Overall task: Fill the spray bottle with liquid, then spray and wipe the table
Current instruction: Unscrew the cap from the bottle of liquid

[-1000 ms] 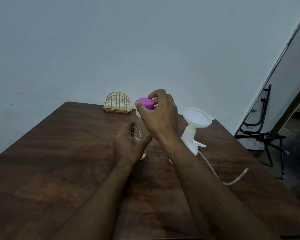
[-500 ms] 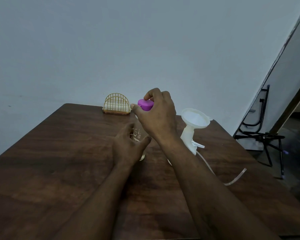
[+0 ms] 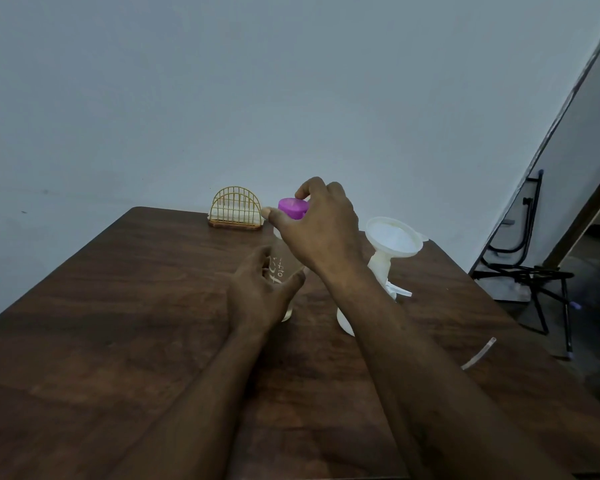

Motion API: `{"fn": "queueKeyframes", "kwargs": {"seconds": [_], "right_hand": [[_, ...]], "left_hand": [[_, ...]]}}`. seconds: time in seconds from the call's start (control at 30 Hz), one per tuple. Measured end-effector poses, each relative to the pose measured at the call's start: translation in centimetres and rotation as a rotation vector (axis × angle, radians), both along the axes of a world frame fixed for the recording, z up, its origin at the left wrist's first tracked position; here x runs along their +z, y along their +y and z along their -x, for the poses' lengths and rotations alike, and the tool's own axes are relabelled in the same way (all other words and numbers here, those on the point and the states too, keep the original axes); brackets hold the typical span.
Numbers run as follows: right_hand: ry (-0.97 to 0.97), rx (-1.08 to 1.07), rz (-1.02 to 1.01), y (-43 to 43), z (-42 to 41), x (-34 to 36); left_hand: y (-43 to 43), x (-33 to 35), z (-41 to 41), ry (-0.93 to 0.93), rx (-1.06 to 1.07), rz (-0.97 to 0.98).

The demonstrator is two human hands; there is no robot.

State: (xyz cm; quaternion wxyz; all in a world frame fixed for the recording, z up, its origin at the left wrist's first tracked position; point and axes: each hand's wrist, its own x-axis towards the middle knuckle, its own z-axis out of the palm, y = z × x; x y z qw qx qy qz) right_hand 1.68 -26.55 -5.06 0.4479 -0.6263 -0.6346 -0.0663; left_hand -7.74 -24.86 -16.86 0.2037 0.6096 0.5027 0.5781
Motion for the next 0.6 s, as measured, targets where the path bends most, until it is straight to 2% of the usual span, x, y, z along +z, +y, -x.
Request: {"fn": "queueKeyframes", "kwargs": {"seconds": [0.13,0.33,0.43,0.53,0.6], "right_hand": [[-0.070,0.022,0.054,-0.2,-0.3,0.7],[-0.011,0.165,0.137,-0.8,-0.4,2.2],[-0.097,0.107,0.130,-0.5,-0.6,2.9],[-0.230,-0.044,0.231,-0.1,-1.0,4.0],[-0.266,-0.073,0.305,0.1,-1.2,4.5]], "left_hand": [[-0.3,0.2,-0.1,-0.006,0.000,-0.001],[-0.3,0.2,0.0,-0.018,-0.008,0.010],[-0.4,0.2,-0.1,-0.014,0.010,0.011],[-0.4,0.2,-0.1,-0.027,0.011,0.013],[-0.3,0.1,0.0,-0.038,0.005,0.008]]}}
